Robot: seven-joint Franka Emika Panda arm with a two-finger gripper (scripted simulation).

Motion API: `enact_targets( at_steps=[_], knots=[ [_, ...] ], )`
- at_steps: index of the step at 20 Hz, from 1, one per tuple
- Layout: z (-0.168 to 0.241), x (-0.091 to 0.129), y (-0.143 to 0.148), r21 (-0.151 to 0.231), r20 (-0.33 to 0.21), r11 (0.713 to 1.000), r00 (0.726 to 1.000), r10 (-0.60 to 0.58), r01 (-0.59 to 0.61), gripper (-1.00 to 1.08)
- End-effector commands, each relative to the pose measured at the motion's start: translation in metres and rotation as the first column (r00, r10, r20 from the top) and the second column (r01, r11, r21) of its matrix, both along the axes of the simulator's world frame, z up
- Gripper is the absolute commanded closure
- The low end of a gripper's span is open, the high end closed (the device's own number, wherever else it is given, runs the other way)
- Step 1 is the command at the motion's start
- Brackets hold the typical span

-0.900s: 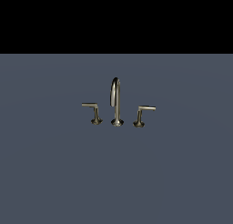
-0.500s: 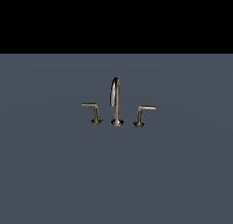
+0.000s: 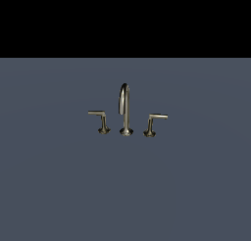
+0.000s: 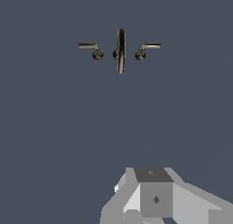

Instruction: Turn on the faucet by rotating a designated handle.

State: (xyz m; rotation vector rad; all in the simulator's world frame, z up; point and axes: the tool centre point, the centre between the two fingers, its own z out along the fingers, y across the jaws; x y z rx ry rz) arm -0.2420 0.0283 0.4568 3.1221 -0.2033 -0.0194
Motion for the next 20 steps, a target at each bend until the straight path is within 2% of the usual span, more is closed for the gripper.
enact_targets(
  at_steps=[1, 10, 20],
  knots=[
    [-0.010, 0.004, 0.009, 0.000, 0.000, 0.999, 0.999, -0.043, 0.043, 1.08],
    [-0.054, 0.029, 0.044, 0.002, 0.002, 0.974, 0.974, -0.228, 0.228, 1.08],
    [-0.104, 0.065, 0.079, 0.005, 0.002, 0.905, 0.905, -0.425, 0.425, 1.08]
  ],
)
